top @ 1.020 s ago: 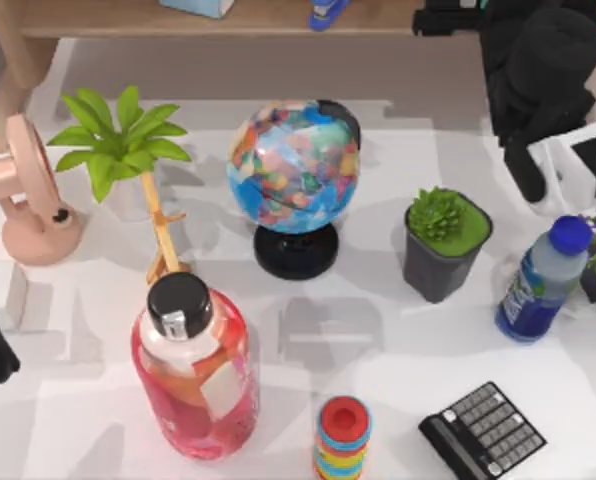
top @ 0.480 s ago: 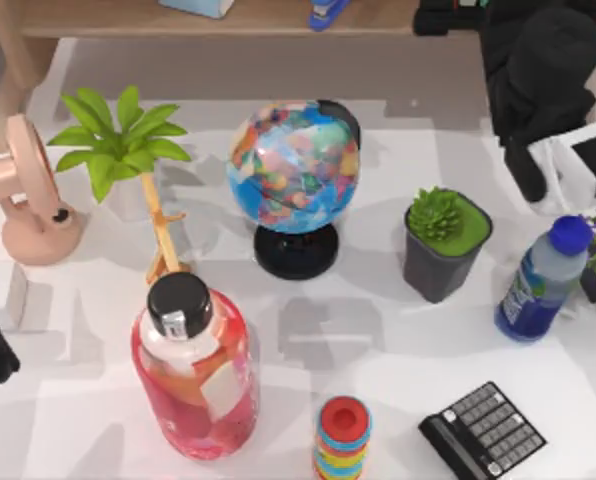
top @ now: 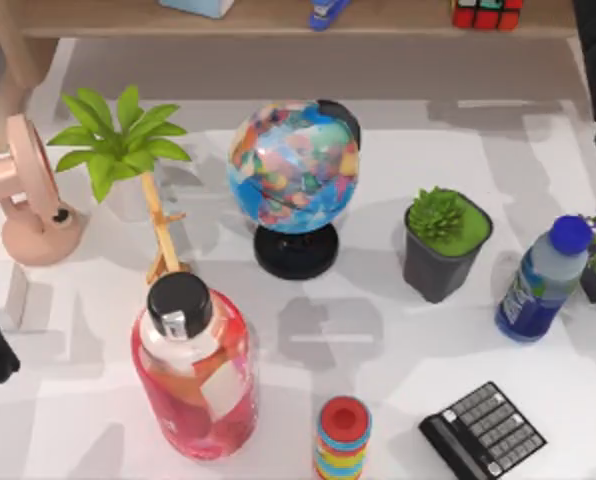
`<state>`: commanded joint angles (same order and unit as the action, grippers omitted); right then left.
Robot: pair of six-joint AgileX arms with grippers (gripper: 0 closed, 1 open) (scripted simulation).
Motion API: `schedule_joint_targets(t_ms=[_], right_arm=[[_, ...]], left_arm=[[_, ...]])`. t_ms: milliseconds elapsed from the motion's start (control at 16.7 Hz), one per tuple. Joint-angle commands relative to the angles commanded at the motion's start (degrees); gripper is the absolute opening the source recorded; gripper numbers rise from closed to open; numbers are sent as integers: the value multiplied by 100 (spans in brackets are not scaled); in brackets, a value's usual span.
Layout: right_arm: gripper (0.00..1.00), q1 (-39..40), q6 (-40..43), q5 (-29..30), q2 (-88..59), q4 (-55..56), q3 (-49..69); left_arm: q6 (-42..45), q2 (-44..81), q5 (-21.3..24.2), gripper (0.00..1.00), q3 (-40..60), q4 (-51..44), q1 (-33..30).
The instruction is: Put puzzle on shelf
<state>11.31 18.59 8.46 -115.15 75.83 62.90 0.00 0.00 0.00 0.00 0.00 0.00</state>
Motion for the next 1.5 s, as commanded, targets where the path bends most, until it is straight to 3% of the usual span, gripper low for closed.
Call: schedule_joint_targets(t_ms=[480, 900, 1200, 1500], right_arm=[[100, -2784, 3022, -2041, 1203, 1296, -2023], [100, -5156, 5603, -3797, 997, 1849, -3457], [100, -5506, 6775, -4716, 167, 1749, -3802], [100, -5414, 7031, -4939, -148, 1664, -3802]], left_arm=[[0, 0, 0, 100, 0, 0, 0], [0, 0, 0, 100, 0, 0, 0], [0, 0, 0, 100, 0, 0, 0], [0, 0, 0, 100, 0, 0, 0]])
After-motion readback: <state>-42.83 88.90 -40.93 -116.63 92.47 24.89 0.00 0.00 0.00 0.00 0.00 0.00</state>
